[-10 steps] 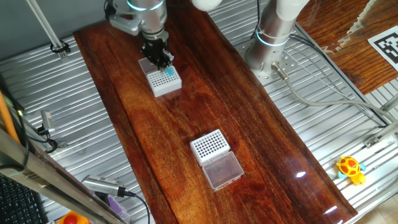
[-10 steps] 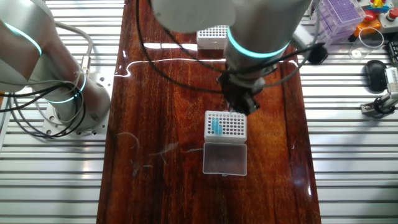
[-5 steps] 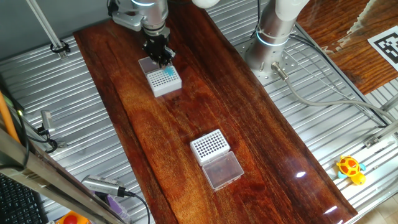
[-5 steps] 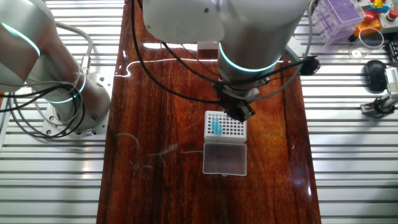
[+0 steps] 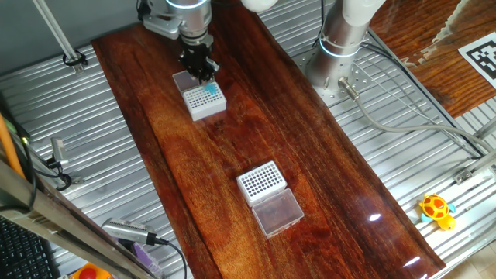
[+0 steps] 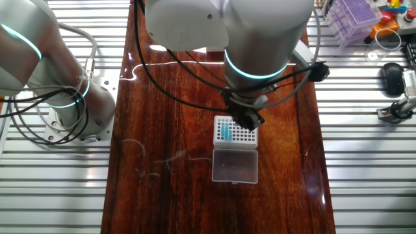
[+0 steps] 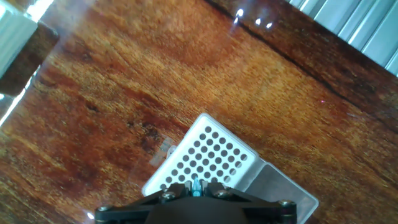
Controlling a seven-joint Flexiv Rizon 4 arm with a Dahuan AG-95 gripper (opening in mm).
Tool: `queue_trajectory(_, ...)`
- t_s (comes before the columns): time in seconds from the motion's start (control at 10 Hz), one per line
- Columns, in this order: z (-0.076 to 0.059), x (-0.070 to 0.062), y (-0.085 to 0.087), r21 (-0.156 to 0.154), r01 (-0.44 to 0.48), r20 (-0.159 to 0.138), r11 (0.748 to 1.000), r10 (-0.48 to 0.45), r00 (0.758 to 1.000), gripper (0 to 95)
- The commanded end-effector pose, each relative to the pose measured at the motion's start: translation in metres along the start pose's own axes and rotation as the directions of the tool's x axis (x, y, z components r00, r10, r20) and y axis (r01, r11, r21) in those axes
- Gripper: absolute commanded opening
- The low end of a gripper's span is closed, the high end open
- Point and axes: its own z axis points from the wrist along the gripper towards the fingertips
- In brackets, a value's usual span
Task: Transfer all medium pipette tips from one holder to another
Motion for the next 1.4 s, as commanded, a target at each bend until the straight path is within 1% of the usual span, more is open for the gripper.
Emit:
queue_trajectory(0.1, -0.001, 0.002, 0.0, 0.001, 0.002, 0.001, 1.0, -0.002, 1.0, 0.0)
queue_trajectory(0.8, 0.007, 0.012, 0.008, 0.006, -0.005, 0.0, 1.0, 0.005, 1.0, 0.0)
queue_trajectory(1.1, 0.015, 0.013, 0.008, 0.017, -0.003, 0.011, 1.0, 0.003, 1.0, 0.0)
queue_trajectory(1.4, 0.019, 0.012, 0.008, 0.022, -0.005, 0.009, 1.0, 0.004, 1.0, 0.0)
